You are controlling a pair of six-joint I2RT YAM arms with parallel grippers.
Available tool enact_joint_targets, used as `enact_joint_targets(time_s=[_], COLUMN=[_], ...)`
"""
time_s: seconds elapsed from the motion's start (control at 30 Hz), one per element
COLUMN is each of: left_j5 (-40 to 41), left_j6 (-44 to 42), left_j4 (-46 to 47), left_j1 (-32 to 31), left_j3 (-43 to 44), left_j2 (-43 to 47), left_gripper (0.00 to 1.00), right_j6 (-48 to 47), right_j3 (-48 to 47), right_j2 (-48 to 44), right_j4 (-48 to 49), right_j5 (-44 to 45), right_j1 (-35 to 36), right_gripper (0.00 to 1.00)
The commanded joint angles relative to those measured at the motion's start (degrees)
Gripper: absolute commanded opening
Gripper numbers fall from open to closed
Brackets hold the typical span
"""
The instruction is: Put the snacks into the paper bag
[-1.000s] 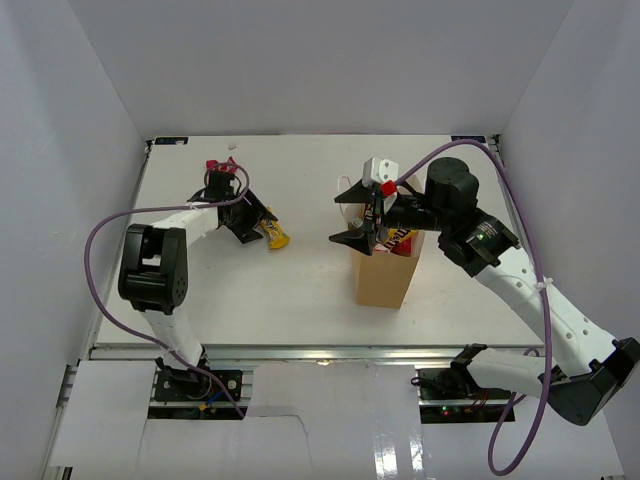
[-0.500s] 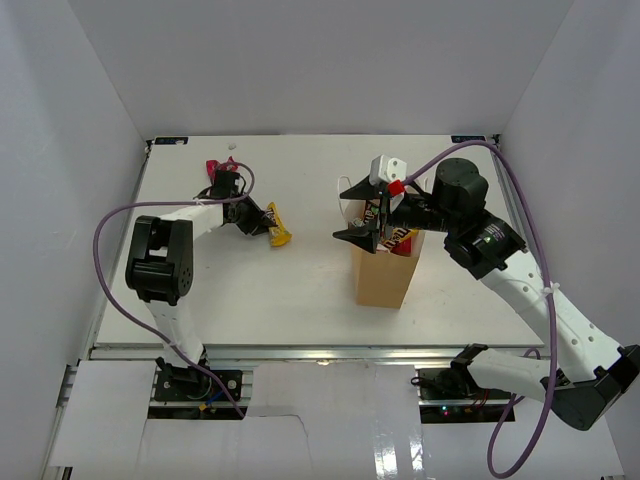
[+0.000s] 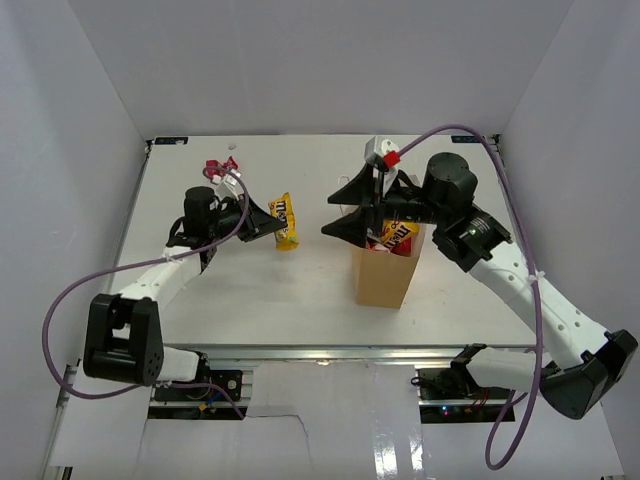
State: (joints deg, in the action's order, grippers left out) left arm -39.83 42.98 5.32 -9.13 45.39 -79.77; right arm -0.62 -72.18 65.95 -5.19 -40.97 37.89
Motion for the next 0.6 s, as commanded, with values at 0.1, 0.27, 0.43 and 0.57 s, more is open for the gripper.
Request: enact_joint_targets(time_s=[0.1,0.27,0.43,0.57], left_j5=[-10.97,-9.74,-9.65,-9.21], left_j6=[-4.05,-2.82,0.78,2.46], left_j4=[9.17,10.15,10.15,10.15], left_j1=[-0.28,-0.8,-1.16,-1.33], left_j3=[-4.16,-5.57,-7.24,-9.0], left_j2=[13.99,22.89,29.05,32.21], left_gripper=[0.12,0.12,0.12,0.12], right_j6=[24.52,30.32,33.67,34.64], right_j3=[-1.29,-5.07,-5.16,-5.25], right_j2=[6.29,10.5,12.44,13.85], right_j4=[9.93,7.57,9.14,11.08], right_j5=[1.76,10.36,11.88,11.61], right_j1=[0.61,0.96,3.15,5.35], right_gripper=[0.73,0.73,0.79,0.78])
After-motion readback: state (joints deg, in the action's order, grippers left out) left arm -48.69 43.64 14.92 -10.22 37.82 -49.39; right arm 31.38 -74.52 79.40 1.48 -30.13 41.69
